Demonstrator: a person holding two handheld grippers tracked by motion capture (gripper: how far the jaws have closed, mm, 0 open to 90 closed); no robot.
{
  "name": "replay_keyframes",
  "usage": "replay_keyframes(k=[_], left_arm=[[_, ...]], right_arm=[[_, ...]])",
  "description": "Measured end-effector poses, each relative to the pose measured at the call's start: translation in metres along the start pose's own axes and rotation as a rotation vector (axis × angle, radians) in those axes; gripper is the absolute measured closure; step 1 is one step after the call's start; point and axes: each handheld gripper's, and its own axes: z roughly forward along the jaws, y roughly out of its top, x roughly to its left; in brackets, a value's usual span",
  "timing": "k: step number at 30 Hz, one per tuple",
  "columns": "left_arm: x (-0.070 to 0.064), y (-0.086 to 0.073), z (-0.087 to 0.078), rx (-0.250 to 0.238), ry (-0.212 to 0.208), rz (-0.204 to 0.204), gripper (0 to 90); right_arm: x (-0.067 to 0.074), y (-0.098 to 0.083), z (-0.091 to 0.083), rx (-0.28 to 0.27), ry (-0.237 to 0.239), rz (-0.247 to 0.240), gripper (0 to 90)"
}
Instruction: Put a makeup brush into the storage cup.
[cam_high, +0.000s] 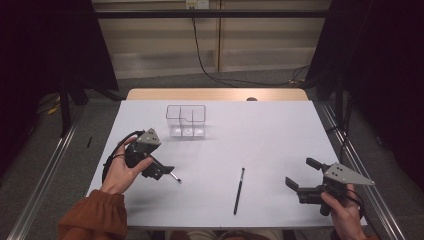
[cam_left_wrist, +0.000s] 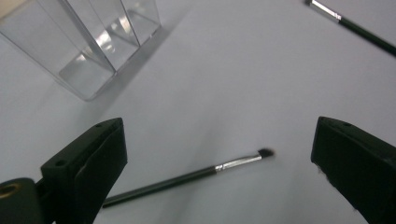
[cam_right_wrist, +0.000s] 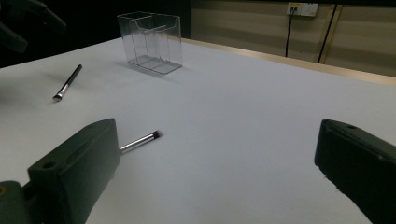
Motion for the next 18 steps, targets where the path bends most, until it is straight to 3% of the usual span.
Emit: replay_keyframes(k=[4,5,10,13,18], left_arm=[[0.001,-0.003,0.002,0.058,-0.022,0.015,4.0],[0.001,-0.004,0.005,0.086,-0.044,0.015,4.1],[0.002,-0.005,0.013,0.153,-0.059,0.035,4.3],[0.003,-0.005,0.015,0.164,-0.036,0.039,4.7],[0.006,-0.003,0.020,0.192,-0.094,0.056,4.7]], right_arm=[[0.000,0.000,0.000,0.000,0.003,-0.002,0.0],[0.000,0.000,0.000,0.001,0.002,0.000,0.0],[0.000,-0.001,0.000,0.001,0.001,0.000,0.0],[0.000,-0.001,0.000,0.002,0.002,-0.001,0.0],[0.000,-0.001,0.000,0.005,0.004,0.000,0.0]])
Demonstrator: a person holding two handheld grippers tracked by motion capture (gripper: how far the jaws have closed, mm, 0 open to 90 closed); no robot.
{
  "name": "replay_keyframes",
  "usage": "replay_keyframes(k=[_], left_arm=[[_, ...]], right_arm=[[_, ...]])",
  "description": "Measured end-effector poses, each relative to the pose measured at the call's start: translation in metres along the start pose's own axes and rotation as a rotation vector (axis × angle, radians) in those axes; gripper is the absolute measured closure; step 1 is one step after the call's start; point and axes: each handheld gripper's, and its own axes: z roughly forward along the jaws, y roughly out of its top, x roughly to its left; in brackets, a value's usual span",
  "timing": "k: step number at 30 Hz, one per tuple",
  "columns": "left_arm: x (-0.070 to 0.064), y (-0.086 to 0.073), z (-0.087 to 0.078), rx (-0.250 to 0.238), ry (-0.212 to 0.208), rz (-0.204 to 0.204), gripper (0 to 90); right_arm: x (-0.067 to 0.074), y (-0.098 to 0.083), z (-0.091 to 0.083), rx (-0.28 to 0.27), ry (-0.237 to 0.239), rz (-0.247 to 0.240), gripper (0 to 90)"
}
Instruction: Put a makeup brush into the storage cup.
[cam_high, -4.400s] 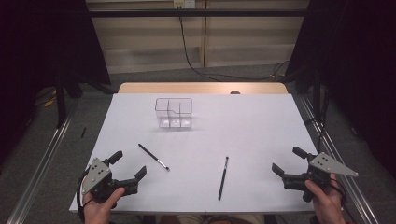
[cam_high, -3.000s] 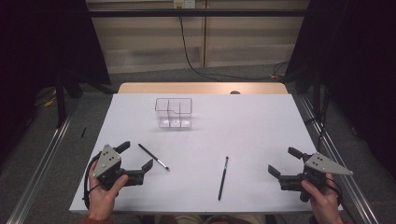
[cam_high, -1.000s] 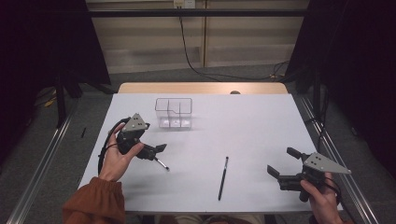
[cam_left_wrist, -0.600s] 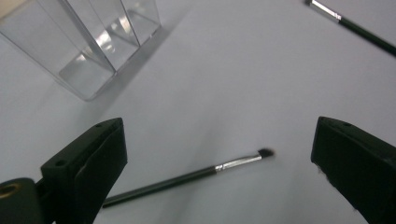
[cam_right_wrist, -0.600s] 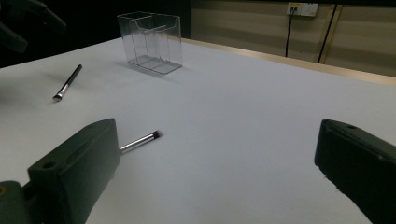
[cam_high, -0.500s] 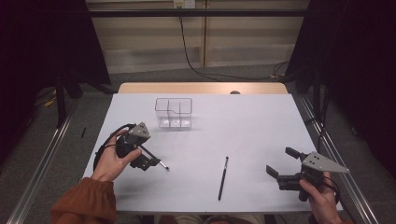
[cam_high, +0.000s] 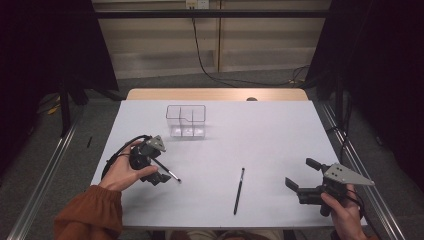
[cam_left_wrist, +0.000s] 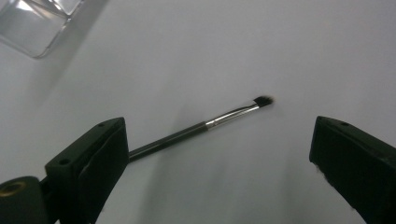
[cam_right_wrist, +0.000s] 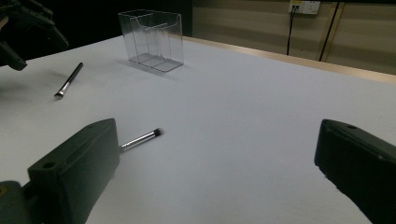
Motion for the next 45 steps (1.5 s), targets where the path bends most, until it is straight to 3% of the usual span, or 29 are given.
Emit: replay_keyframes(k=[4,9,18,21,25,26,28,31,32,33,36,37,39,41,42,43,45], left_arm=[[0.000,0.002,0.004,0.014,0.016,0.036,5.5],[0.000,0.007,0.014,0.070,-0.036,0.071,5.9],[0.004,0.010,0.026,0.101,-0.049,0.061,5.0],[0.005,0.012,0.030,0.141,-0.049,0.079,5.4],[0.006,0.019,0.032,0.169,-0.068,0.122,13.1],[0.005,0.021,0.034,0.199,-0.074,0.150,14.4],[0.004,0.023,0.036,0.216,-0.085,0.163,19.1],[0.004,0.024,0.040,0.235,-0.091,0.170,22.7],[0.002,0.023,0.042,0.224,-0.092,0.149,24.2],[0.004,0.024,0.042,0.240,-0.094,0.171,26.2],[0.003,0.024,0.045,0.242,-0.094,0.156,27.9],[0.005,0.024,0.046,0.257,-0.093,0.174,31.2],[0.005,0.023,0.048,0.249,-0.090,0.161,32.4],[0.007,0.024,0.047,0.266,-0.092,0.180,34.7],[0.007,0.023,0.047,0.249,-0.087,0.162,36.5],[0.009,0.024,0.046,0.270,-0.091,0.185,38.4],[0.009,0.024,0.046,0.270,-0.088,0.182,40.0]], right_arm=[[0.000,0.000,0.000,0.003,0.001,0.001,0.0],[0.000,-0.001,0.000,0.008,0.000,0.000,0.0],[0.000,-0.001,0.001,0.016,0.005,-0.001,0.0],[0.000,-0.001,0.001,0.017,0.005,-0.002,0.0],[0.000,-0.001,0.001,0.019,0.007,-0.001,0.0],[0.000,-0.001,0.001,0.023,0.009,-0.003,0.0],[0.000,-0.001,0.001,0.024,0.012,-0.002,0.0],[0.000,-0.001,0.001,0.023,0.013,-0.003,0.0],[0.000,-0.001,0.001,0.025,0.014,-0.004,0.0],[0.000,-0.001,0.001,0.028,0.014,-0.005,0.0],[0.000,-0.002,0.001,0.028,0.016,-0.003,0.0],[0.000,-0.001,0.002,0.028,0.015,-0.003,0.0],[0.001,-0.002,0.002,0.029,0.017,-0.002,0.0],[0.001,-0.002,0.002,0.030,0.018,-0.004,0.0],[0.001,-0.002,0.002,0.030,0.018,-0.005,0.0],[0.000,-0.002,0.002,0.031,0.018,-0.005,0.0],[0.001,-0.002,0.002,0.031,0.017,-0.005,0.0]])
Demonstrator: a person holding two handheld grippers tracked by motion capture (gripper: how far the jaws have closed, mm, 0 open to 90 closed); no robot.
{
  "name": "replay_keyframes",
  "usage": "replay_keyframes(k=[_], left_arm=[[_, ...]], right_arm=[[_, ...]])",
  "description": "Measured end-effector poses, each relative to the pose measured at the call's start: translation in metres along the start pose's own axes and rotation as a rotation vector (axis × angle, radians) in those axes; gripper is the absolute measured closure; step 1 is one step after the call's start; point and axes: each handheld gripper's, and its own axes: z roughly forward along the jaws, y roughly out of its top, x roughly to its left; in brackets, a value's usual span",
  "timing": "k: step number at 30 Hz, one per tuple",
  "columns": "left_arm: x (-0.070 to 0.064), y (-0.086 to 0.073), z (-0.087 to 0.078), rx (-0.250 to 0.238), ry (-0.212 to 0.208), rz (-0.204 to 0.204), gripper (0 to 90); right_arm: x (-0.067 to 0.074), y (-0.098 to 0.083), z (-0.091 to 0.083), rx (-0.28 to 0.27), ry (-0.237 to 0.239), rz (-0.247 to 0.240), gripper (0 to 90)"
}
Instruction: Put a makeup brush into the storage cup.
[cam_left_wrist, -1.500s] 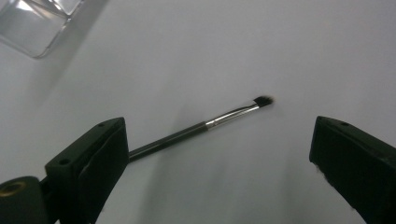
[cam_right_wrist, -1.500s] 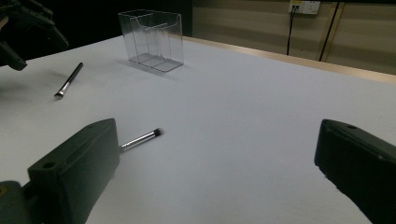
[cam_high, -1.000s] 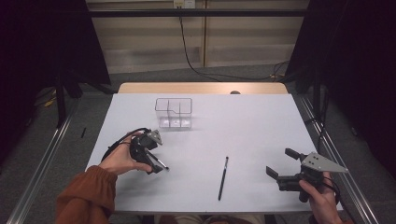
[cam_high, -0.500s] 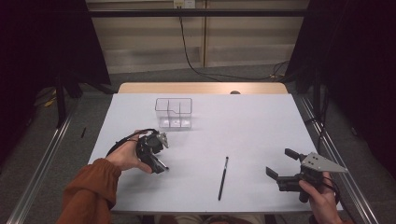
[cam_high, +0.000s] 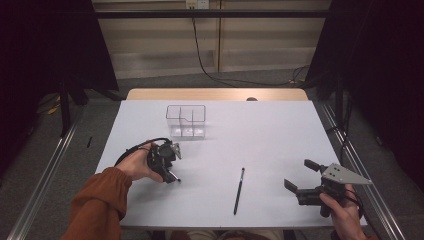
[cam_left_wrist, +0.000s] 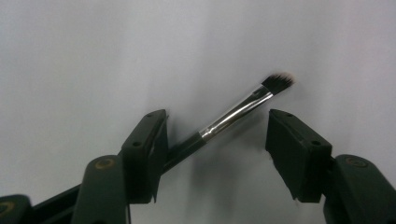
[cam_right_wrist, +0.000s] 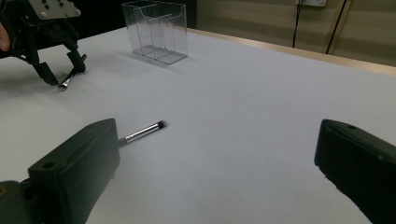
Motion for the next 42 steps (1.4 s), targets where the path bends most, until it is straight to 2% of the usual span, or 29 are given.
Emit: replay_keyframes(k=[1,2,3,5,8,15,18,19,20,21,23,25,26,27,30,33,34,35,37,38,39,41,42], left_arm=[[-0.0015,0.0004,0.0017,-0.014,0.005,-0.017,40.0],[-0.0005,0.0015,0.0008,0.007,0.002,-0.001,40.3],[-0.0002,0.0019,0.0009,0.014,-0.001,-0.004,40.8],[-0.0016,0.0018,0.0019,0.002,0.003,-0.017,41.9],[-0.0019,0.0023,0.0014,0.008,0.003,-0.004,45.0],[-0.0030,0.0034,0.0003,0.015,-0.001,-0.002,54.7],[-0.0020,0.0042,-0.0006,0.028,-0.004,0.022,65.6],[-0.0025,0.0039,-0.0006,0.025,-0.016,0.019,68.7],[-0.0025,0.0039,-0.0006,0.025,-0.016,0.019,70.9],[-0.0033,0.0035,0.0001,0.012,-0.013,0.001,73.5],[-0.0028,0.0039,0.0002,0.018,-0.012,0.002,76.4],[-0.0012,0.0043,-0.0009,0.034,-0.015,0.022,77.3],[-0.0012,0.0043,-0.0009,0.034,-0.015,0.022,78.0],[-0.0026,0.0039,0.0003,0.018,-0.014,0.001,78.7],[-0.0013,0.0053,-0.0002,0.040,-0.020,0.011,81.7],[-0.0023,0.0062,0.0006,0.034,-0.028,-0.011,83.8],[-0.0023,0.0062,0.0006,0.034,-0.028,-0.011,83.9],[-0.0002,0.0063,-0.0003,0.047,-0.029,0.008,83.9],[-0.0011,0.0056,0.0003,0.030,-0.033,-0.017,83.9],[-0.0011,0.0056,0.0003,0.030,-0.033,-0.017,83.9],[-0.0003,0.0059,-0.0009,0.047,-0.030,0.008,83.9],[-0.0014,0.0055,-0.0011,0.041,-0.025,0.009,83.9],[-0.0016,0.0045,-0.0002,0.022,-0.027,-0.008,83.9]], right_arm=[[0.0000,0.0000,0.0000,0.000,0.000,0.000,0.0],[0.0002,-0.0002,0.0000,0.003,0.003,-0.003,0.0],[0.0001,-0.0002,0.0000,0.003,0.002,0.000,0.0],[0.0002,-0.0002,-0.0001,0.003,0.003,0.001,0.0],[0.0002,-0.0003,-0.0003,0.003,0.005,-0.002,0.0],[0.0001,-0.0001,-0.0003,0.003,0.005,-0.002,0.0],[0.0001,-0.0001,-0.0004,0.003,0.005,-0.002,0.0],[0.0001,-0.0002,-0.0004,0.003,0.005,-0.002,0.0],[0.0000,-0.0002,-0.0006,0.003,0.004,-0.002,0.0],[-0.0001,-0.0002,-0.0007,0.003,0.003,-0.001,0.0],[-0.0004,-0.0002,-0.0007,0.002,0.003,0.001,0.0],[-0.0005,-0.0002,-0.0006,0.003,0.003,0.001,0.0],[-0.0005,-0.0002,-0.0006,0.003,0.003,0.001,0.0],[-0.0003,-0.0001,-0.0005,0.002,0.004,-0.001,0.0],[-0.0003,-0.0002,-0.0006,0.002,0.004,-0.001,0.0],[-0.0005,-0.0003,-0.0006,0.004,0.004,0.002,0.0],[-0.0004,-0.0003,-0.0006,0.004,0.003,0.002,0.0],[-0.0005,-0.0003,-0.0006,0.003,0.004,0.000,0.0],[-0.0006,-0.0003,-0.0008,0.005,0.004,0.000,0.0],[-0.0008,-0.0003,-0.0009,0.004,0.004,0.000,0.0],[-0.0008,-0.0003,-0.0008,0.002,0.004,0.002,0.0],[-0.0009,-0.0004,-0.0008,0.003,0.003,0.004,0.0],[-0.0011,-0.0004,-0.0006,0.003,0.003,0.005,0.0]])
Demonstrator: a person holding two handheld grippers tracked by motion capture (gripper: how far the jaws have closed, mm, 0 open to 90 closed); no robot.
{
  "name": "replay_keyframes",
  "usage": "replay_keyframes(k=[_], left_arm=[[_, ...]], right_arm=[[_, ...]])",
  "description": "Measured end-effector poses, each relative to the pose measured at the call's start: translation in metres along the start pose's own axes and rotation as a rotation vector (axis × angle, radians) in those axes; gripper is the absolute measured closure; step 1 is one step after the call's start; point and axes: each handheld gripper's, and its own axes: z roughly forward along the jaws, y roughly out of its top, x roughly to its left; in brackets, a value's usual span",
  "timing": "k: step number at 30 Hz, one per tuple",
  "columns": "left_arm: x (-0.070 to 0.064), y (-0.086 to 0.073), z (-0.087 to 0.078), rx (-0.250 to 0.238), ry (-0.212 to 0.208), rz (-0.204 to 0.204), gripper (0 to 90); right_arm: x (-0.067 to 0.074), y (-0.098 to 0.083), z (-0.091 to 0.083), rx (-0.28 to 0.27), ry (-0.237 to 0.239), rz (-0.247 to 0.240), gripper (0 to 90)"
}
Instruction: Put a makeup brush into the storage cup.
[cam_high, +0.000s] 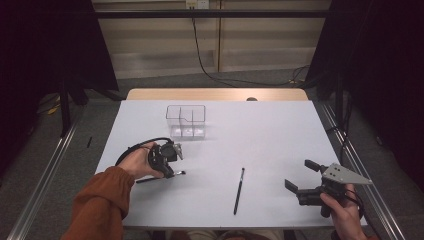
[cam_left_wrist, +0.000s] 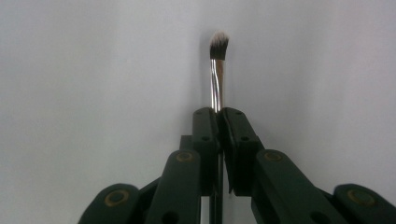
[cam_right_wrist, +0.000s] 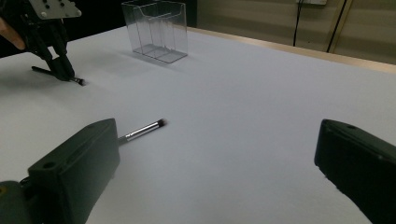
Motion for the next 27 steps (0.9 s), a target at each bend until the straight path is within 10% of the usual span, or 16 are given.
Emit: replay_keyframes(k=[15,27], left_arm=[[0.005,-0.005,-0.004,-0.030,-0.023,-0.076,84.0],[0.009,-0.013,-0.023,-0.172,-0.031,-0.193,84.1]], right_arm=[[0.000,0.000,0.000,-0.001,0.000,0.002,0.0],[0.000,0.000,0.000,0.006,0.001,0.002,0.0]])
